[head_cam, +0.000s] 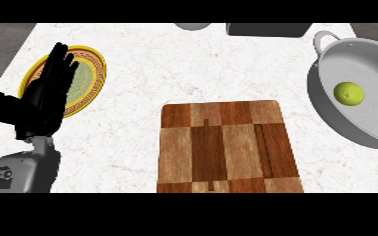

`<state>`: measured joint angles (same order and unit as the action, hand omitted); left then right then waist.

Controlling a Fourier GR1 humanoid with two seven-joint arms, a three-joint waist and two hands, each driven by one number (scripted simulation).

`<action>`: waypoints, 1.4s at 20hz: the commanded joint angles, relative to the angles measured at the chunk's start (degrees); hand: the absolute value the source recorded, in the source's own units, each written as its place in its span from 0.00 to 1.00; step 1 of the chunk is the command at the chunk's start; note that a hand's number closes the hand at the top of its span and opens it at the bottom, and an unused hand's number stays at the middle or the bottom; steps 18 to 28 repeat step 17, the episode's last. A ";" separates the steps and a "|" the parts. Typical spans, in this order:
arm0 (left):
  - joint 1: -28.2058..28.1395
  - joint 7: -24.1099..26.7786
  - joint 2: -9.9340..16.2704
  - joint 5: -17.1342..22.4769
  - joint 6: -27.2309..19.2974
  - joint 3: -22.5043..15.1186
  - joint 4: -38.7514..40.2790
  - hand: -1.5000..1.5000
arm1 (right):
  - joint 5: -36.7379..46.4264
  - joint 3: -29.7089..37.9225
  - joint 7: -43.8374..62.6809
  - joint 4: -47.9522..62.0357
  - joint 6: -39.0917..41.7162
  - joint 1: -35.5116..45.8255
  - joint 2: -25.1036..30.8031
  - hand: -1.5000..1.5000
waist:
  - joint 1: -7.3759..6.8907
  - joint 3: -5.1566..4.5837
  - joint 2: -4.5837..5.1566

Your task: Pick the pear from the cutting board and place it in the pot

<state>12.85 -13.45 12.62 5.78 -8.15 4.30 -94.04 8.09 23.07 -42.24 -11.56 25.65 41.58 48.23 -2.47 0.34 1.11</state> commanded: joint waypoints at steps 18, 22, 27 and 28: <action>0.79 0.25 0.47 1.01 1.42 0.80 0.47 0.50 | -2.89 1.61 -4.00 -1.05 14.08 -6.69 9.21 0.00 | -0.43 0.45 0.55; 0.79 0.25 0.47 1.01 1.42 0.80 0.47 0.50 | -2.89 1.61 -4.00 -1.05 14.08 -6.69 9.21 0.00 | -0.43 0.45 0.55; 0.79 0.25 0.47 1.01 1.42 0.80 0.47 0.50 | -2.89 1.61 -4.00 -1.05 14.08 -6.69 9.21 0.00 | -0.43 0.45 0.55; 0.79 0.25 0.47 1.01 1.42 0.80 0.47 0.50 | -2.89 1.61 -4.00 -1.05 14.08 -6.69 9.21 0.00 | -0.43 0.45 0.55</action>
